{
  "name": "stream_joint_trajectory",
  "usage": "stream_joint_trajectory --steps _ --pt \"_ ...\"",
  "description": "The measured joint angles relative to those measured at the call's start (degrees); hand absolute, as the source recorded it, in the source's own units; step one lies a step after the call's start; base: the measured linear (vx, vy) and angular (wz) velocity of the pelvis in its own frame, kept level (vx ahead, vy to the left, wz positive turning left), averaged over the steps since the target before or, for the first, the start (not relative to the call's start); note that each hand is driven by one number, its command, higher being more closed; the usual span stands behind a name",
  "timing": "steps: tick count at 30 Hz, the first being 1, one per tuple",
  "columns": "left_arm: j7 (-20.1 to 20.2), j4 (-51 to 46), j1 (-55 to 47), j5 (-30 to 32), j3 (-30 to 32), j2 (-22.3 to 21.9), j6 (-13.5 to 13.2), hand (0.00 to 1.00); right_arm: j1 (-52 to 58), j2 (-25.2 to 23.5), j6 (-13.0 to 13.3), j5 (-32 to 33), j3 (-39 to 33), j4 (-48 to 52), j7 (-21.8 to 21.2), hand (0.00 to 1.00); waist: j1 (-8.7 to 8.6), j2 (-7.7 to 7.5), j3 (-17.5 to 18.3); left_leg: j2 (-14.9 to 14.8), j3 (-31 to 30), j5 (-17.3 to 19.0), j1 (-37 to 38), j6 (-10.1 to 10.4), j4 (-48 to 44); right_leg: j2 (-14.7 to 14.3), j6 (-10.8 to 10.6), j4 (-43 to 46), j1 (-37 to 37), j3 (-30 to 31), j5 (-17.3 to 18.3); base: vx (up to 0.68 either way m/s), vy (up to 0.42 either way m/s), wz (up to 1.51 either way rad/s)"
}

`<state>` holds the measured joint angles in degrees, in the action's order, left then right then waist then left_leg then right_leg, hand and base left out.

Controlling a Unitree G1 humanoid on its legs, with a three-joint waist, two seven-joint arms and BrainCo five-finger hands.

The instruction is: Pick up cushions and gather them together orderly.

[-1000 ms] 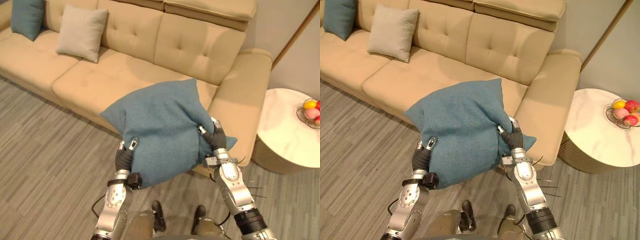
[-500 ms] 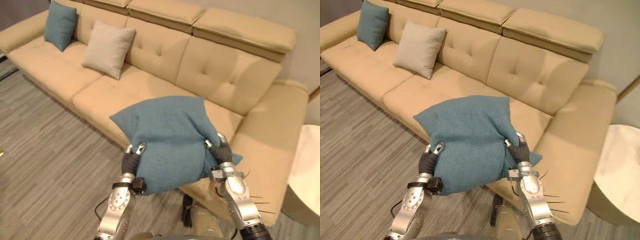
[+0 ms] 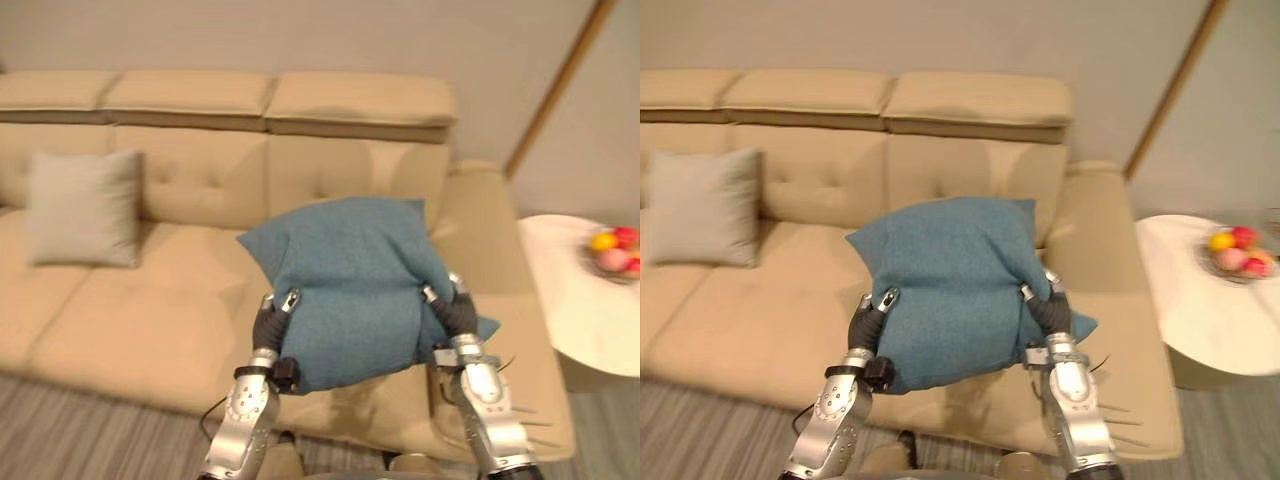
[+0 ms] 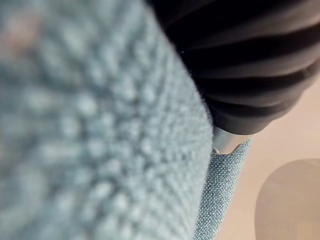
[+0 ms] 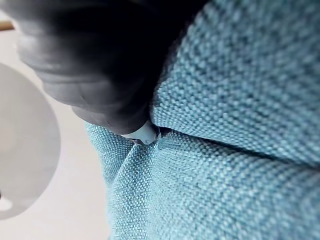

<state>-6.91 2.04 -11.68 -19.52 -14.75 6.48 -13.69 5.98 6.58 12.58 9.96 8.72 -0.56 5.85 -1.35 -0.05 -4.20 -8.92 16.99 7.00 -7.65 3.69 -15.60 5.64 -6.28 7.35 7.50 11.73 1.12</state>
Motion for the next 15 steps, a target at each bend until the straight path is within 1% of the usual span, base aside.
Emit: stream_joint_trajectory --steps 1,2,3,5,6,9,11,14,15 --pt "0.5 -0.02 -0.98 0.05 1.38 0.15 -0.04 1.0 -0.99 -0.16 -0.04 -0.57 1.32 -1.51 0.0 1.0 0.59 -0.02 0.01 -0.03 3.72 0.17 1.69 -0.3 1.58 0.7 1.28 -0.95 0.31 -5.68 -0.96 0.01 0.214 -1.37" --pt "0.52 -0.02 -1.17 0.05 1.7 0.23 -0.04 1.0 -1.29 -0.21 -0.08 -0.65 1.65 -1.87 0.0 1.0 0.65 0.0 0.0 -0.06 4.49 0.2 2.1 -0.33 1.95 0.83 1.66 -1.12 0.42 -7.41 -1.16 0.0 0.146 -1.26" --pt "0.53 -0.02 -1.77 0.04 2.72 0.63 -0.04 1.0 -2.66 -0.36 -0.24 -1.2 2.86 -3.41 0.0 1.0 1.14 0.19 -0.02 -0.08 7.14 0.18 3.25 -0.36 3.5 1.72 2.99 -1.56 0.76 -14.84 -1.62 0.0 0.085 -0.86" --pt "0.56 -0.02 -2.28 0.19 3.6 0.65 -0.01 1.0 -3.59 -0.55 -0.39 -1.66 3.62 -4.89 0.01 1.0 1.02 0.56 -0.03 0.06 8.68 -0.08 4.16 -0.2 4.96 3.24 4.42 -1.65 0.92 -22.55 -2.73 0.03 0.029 -0.57" --pt "0.56 -0.02 -2.38 0.89 3.69 0.59 0.0 1.0 -3.61 -0.47 -0.65 -2.05 3.7 -5.02 0.05 1.0 0.71 0.64 0.01 0.33 8.52 -0.64 4.51 0.12 5.69 2.95 3.55 -1.69 0.93 -22.76 -3.31 0.07 -0.022 -0.13" --pt "0.43 -0.02 -2.22 2.83 4.19 0.38 -0.01 1.0 -4.63 -0.47 -0.64 -5.23 3.81 -5.01 0.5 1.0 0.8 0.65 0.02 0.02 8.34 -1.43 4.5 0.77 6.99 2.19 3.23 -2.96 0.81 -23.2 -3.73 0.05 -0.047 0.0" --pt "-0.11 -0.02 -1.14 4.54 4.75 0.3 -0.01 1.0 -6.48 -0.47 -0.66 -7.13 4.31 -5.02 1.89 1.0 0.83 0.73 -0.03 0.09 8.01 -2.7 4.01 0.96 8.8 2.17 3.5 -4.63 1.02 -24.24 -5.03 0.01 -0.038 0.1" --pt "-3.42 2.39 8.17 6.65 7.57 0.46 -0.12 1.0 -16.51 -0.69 -0.59 -9.94 4.79 -7.37 5.34 1.0 1.07 1.26 -1.86 0.74 6.61 -5.06 -1.11 0.08 9.5 2.49 4.3 -5.73 5.0 -25.57 -7.63 -0.12 -0.018 0.23" --pt "-5.43 4.69 14.8 6.74 8.5 1.27 -0.31 1.0 -23.79 -0.66 -0.6 -10.68 4.65 -10.66 7.49 1.0 1.78 1.37 -3.62 1.18 6.44 -5.96 -4.01 -0.48 9.27 2.65 4.15 -5.89 7.57 -25.65 -8.65 -0.24 0.004 0.16"
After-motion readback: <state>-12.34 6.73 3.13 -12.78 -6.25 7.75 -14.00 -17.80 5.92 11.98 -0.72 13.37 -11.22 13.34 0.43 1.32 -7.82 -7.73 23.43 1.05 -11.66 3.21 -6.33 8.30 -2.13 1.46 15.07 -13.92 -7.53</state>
